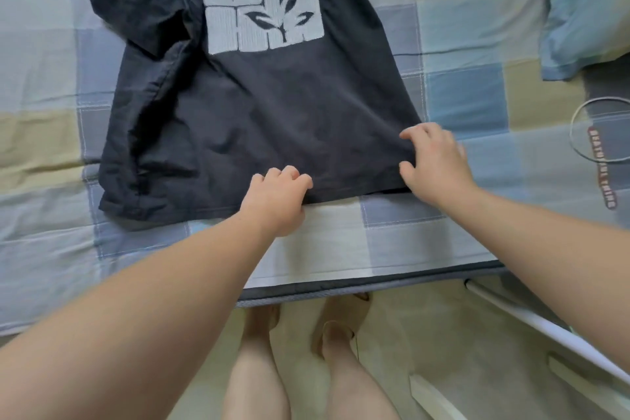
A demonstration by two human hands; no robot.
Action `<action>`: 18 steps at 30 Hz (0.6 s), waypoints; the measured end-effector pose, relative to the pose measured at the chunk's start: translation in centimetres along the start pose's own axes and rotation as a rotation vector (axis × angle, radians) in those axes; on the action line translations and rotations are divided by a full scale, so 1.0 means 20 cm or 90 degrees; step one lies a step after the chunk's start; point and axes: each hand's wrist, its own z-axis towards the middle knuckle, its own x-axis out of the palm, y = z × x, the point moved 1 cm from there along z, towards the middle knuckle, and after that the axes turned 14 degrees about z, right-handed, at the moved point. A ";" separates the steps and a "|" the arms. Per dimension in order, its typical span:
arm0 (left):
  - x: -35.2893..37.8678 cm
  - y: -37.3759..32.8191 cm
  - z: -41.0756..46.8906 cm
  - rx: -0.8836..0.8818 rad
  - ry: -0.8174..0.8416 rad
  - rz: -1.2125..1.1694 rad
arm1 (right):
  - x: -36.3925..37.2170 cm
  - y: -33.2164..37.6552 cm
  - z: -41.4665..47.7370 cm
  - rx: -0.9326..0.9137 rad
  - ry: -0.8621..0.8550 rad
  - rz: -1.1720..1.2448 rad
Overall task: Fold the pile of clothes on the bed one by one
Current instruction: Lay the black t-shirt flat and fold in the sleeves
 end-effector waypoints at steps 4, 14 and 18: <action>0.10 0.26 -0.14 -0.090 -0.063 0.037 | 0.19 0.27 -0.05 -0.166 0.085 0.005; 0.52 1.02 -0.45 -0.276 0.001 0.043 | 0.76 0.78 -0.12 -0.047 0.400 -0.133; 0.55 1.19 -0.46 -0.219 -0.083 -0.007 | 0.82 0.95 -0.15 -0.018 0.340 -0.158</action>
